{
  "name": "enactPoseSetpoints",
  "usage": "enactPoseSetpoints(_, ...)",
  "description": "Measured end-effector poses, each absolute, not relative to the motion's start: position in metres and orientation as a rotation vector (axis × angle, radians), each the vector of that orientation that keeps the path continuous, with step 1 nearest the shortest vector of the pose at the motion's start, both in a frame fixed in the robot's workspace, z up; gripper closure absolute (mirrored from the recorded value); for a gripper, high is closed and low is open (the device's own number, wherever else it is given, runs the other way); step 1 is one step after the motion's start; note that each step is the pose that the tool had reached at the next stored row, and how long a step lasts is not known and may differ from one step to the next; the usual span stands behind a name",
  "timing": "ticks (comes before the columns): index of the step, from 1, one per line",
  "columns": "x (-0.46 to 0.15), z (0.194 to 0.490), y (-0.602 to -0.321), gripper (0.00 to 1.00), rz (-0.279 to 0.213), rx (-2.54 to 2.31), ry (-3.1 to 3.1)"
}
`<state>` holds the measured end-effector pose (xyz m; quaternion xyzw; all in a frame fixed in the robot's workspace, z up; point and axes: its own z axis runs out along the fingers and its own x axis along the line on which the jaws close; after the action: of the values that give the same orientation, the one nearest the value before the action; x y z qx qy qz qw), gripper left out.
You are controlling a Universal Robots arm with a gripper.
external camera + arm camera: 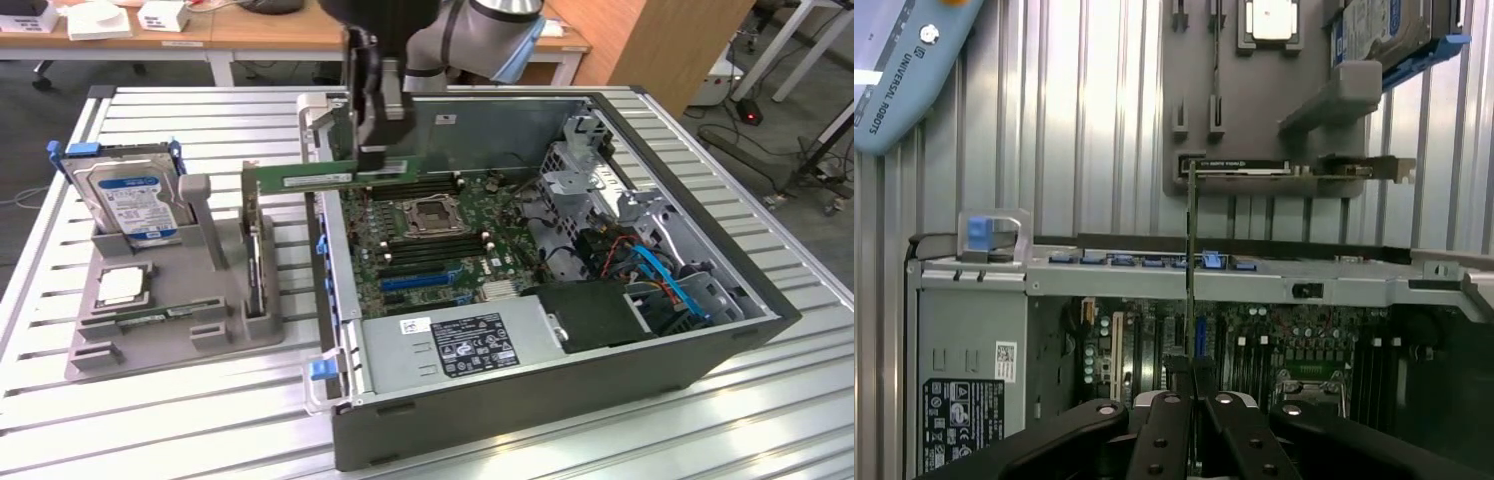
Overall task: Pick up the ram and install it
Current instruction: 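Pick up the ram and move it above insertion slot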
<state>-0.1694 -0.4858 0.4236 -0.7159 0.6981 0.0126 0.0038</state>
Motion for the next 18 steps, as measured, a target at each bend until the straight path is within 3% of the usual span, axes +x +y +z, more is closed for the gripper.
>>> enactPoseSetpoints(18,-0.105,0.424,-0.486,0.89,0.040,-2.244,2.188)
